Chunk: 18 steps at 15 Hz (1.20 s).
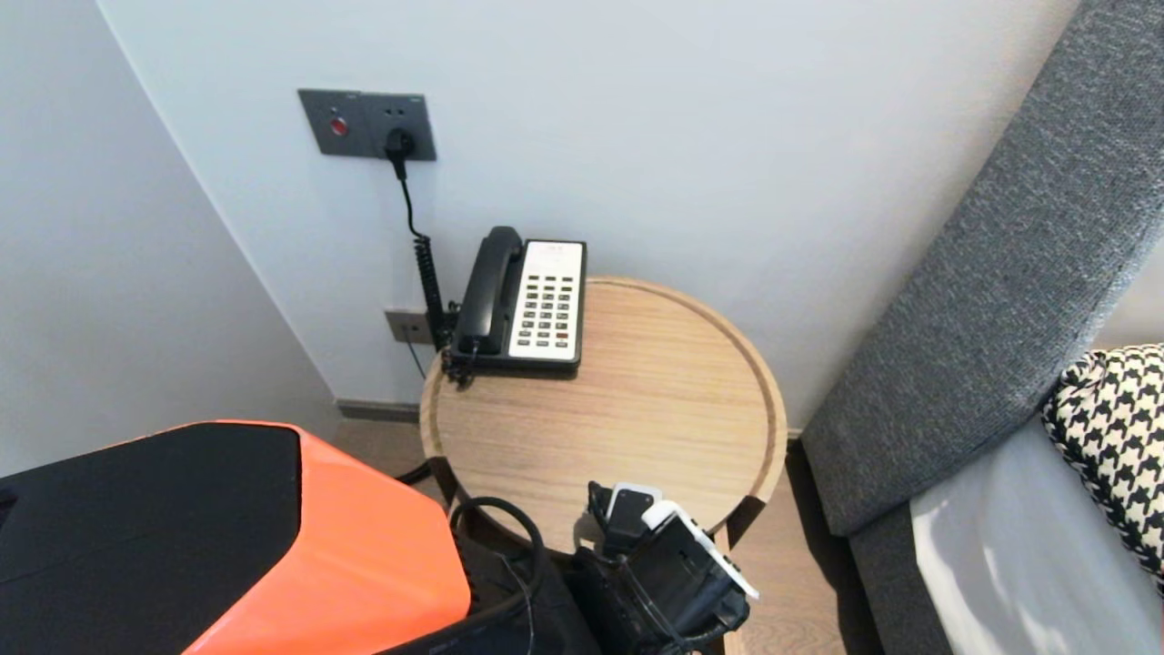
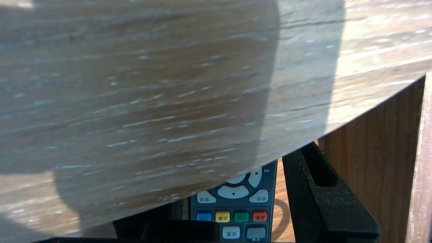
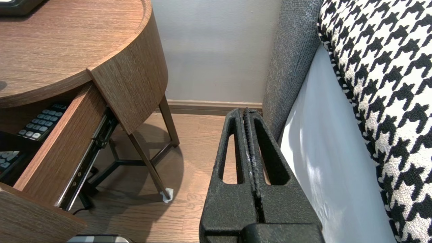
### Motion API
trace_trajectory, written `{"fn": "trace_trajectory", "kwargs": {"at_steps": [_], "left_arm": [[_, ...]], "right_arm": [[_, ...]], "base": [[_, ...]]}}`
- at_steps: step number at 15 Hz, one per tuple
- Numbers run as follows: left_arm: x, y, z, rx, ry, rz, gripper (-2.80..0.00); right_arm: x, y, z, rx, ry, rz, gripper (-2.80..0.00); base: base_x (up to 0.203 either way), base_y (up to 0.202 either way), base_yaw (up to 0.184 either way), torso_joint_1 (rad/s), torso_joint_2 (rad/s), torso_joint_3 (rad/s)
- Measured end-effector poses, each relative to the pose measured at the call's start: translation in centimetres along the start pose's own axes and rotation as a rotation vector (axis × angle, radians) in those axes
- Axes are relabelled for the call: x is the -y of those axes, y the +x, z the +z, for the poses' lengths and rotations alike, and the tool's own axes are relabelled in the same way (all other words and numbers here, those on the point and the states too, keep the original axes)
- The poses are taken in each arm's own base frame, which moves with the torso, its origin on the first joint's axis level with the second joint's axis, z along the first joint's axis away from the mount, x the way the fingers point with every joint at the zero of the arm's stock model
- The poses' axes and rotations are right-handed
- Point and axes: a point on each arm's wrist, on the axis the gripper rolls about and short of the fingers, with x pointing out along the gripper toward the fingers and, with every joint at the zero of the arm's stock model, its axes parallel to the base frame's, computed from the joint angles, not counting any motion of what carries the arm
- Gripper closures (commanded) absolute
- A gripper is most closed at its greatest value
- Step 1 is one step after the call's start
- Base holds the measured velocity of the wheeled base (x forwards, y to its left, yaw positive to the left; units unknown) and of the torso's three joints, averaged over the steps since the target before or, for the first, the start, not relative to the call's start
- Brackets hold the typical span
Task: Put the remote controls on the table in the drawer one by one
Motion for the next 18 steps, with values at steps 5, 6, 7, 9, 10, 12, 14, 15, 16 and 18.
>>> {"fn": "trace_trajectory", "kwargs": {"at_steps": [5, 6, 7, 9, 10, 12, 14, 15, 16, 18], "left_arm": [[-0.03, 0.11, -0.01, 0.009, -0.006, -0.006, 0.00], [-0.05, 0.16, -0.02, 0.008, -0.005, -0.005, 0.00], [-0.07, 0.20, -0.03, 0.008, -0.003, -0.004, 0.00], [-0.27, 0.35, -0.03, 0.008, 0.002, -0.001, 0.00], [-0.34, 0.45, -0.01, 0.013, 0.003, -0.003, 0.00], [-0.41, 0.54, 0.00, 0.017, 0.008, -0.008, 0.00], [-0.46, 0.56, -0.01, 0.014, 0.017, -0.012, 0.00], [-0.47, 0.57, -0.02, 0.011, 0.017, -0.015, 0.00], [-0.48, 0.58, -0.02, 0.007, 0.017, -0.019, 0.00], [-0.57, 0.62, -0.08, 0.002, 0.020, -0.020, 0.00]], "right_arm": [[0.00, 0.00, 0.00, 0.000, 0.000, 0.000, 0.00], [0.00, 0.00, 0.00, 0.000, 0.000, 0.000, 0.00], [0.00, 0.00, 0.00, 0.000, 0.000, 0.000, 0.00], [0.00, 0.00, 0.00, 0.000, 0.000, 0.000, 0.00], [0.00, 0.00, 0.00, 0.000, 0.000, 0.000, 0.00], [0.00, 0.00, 0.00, 0.000, 0.000, 0.000, 0.00], [0.00, 0.00, 0.00, 0.000, 0.000, 0.000, 0.00], [0.00, 0.00, 0.00, 0.000, 0.000, 0.000, 0.00], [0.00, 0.00, 0.00, 0.000, 0.000, 0.000, 0.00], [0.00, 0.00, 0.00, 0.000, 0.000, 0.000, 0.00]], "base": [[0.000, 0.000, 0.000, 0.000, 0.00, 0.000], [0.000, 0.000, 0.000, 0.000, 0.00, 0.000], [0.000, 0.000, 0.000, 0.000, 0.00, 0.000], [0.000, 0.000, 0.000, 0.000, 0.00, 0.000], [0.000, 0.000, 0.000, 0.000, 0.00, 0.000], [0.000, 0.000, 0.000, 0.000, 0.00, 0.000], [0.000, 0.000, 0.000, 0.000, 0.00, 0.000], [0.000, 0.000, 0.000, 0.000, 0.00, 0.000], [0.000, 0.000, 0.000, 0.000, 0.00, 0.000], [0.000, 0.000, 0.000, 0.000, 0.00, 0.000]]}}
